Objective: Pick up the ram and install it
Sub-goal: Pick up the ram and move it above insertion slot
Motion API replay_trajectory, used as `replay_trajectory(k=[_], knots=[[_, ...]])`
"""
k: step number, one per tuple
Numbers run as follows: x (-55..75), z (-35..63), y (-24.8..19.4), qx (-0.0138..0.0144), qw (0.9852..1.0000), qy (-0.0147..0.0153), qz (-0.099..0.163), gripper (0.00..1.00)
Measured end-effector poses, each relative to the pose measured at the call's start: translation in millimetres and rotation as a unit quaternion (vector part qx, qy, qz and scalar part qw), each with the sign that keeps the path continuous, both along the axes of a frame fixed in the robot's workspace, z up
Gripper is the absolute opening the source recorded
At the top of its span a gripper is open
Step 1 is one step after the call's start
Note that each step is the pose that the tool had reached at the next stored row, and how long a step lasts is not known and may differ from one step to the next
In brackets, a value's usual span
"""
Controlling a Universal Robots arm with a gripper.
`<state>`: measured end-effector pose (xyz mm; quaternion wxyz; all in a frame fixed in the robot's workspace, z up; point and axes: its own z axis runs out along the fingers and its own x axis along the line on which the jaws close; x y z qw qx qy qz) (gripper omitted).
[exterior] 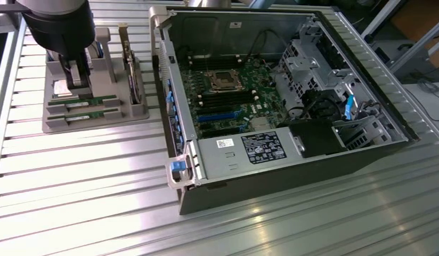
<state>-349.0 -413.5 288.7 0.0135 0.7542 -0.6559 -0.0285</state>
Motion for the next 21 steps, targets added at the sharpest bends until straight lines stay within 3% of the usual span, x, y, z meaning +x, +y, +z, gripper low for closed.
replay_trajectory(k=[21], knots=[[0.8, -20.5, 0.0, -0.0005, 1.0000, 0.0000, 0.000, 0.30]])
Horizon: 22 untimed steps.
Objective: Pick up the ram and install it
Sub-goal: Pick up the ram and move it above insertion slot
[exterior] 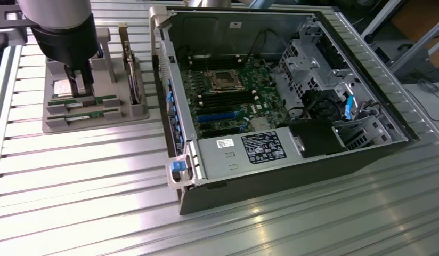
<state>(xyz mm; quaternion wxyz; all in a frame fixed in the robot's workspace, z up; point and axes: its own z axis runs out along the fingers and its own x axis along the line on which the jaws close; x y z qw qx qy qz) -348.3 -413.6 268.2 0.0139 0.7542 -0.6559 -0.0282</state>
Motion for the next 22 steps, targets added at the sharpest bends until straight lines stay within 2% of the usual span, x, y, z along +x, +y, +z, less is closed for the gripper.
replay_trajectory(k=[10, 22], knots=[[0.0, -13.0, 0.0, -0.0001, 1.0000, 0.0000, 0.000, 0.30], [0.0, -22.3, -0.1, -0.0004, 1.0000, 0.0000, 0.000, 0.30]])
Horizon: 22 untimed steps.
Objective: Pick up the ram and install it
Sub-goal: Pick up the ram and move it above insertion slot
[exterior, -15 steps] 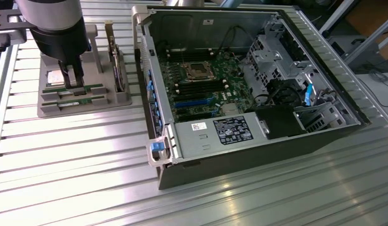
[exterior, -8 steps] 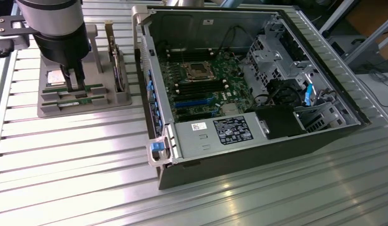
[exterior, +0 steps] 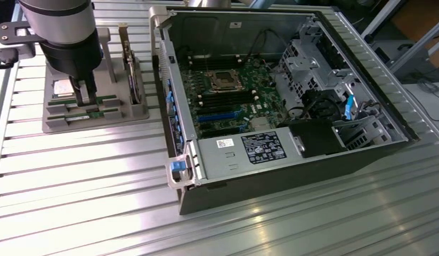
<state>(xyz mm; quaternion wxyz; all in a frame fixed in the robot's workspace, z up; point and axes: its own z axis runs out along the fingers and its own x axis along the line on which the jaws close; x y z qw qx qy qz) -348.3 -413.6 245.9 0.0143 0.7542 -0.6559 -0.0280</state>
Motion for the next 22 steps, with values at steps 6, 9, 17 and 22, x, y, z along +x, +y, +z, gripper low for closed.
replay_trajectory(k=[6, 9, 17, 22], knots=[[-5.6, -3.0, 0.0, -0.0002, 1.0000, 0.0000, 0.000, 0.30], [-7.4, -4.9, 0.0, -0.0002, 1.0000, 0.0000, 0.000, 0.30], [-9.7, -14.1, 2.1, -0.0003, 1.0000, 0.0000, 0.000, 0.30], [-11.0, -18.5, 3.0, -0.0003, 1.0000, 0.0000, 0.000, 0.30]])
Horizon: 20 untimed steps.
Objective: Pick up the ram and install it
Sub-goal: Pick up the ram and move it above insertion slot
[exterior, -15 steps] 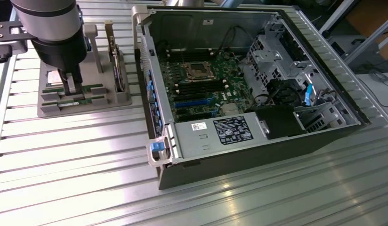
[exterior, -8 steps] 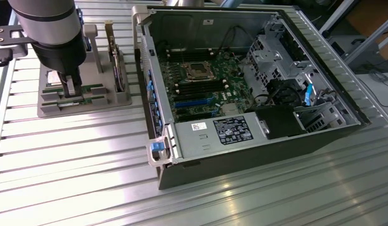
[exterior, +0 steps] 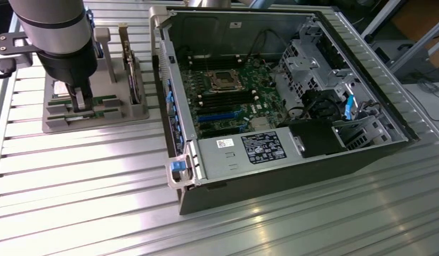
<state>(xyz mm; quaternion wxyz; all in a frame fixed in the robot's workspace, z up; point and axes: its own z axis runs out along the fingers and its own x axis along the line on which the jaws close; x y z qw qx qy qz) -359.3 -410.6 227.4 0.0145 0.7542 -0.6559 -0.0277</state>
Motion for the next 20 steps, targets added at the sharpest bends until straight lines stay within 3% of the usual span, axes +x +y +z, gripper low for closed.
replay_trajectory(k=[11, 20], knots=[[-3.4, -6.4, 5.6, -0.0001, 1.0000, 0.0000, 0.000, 0.30], [-7.9, -13.7, 6.9, -0.0006, 1.0000, 0.0000, 0.000, 0.30]])
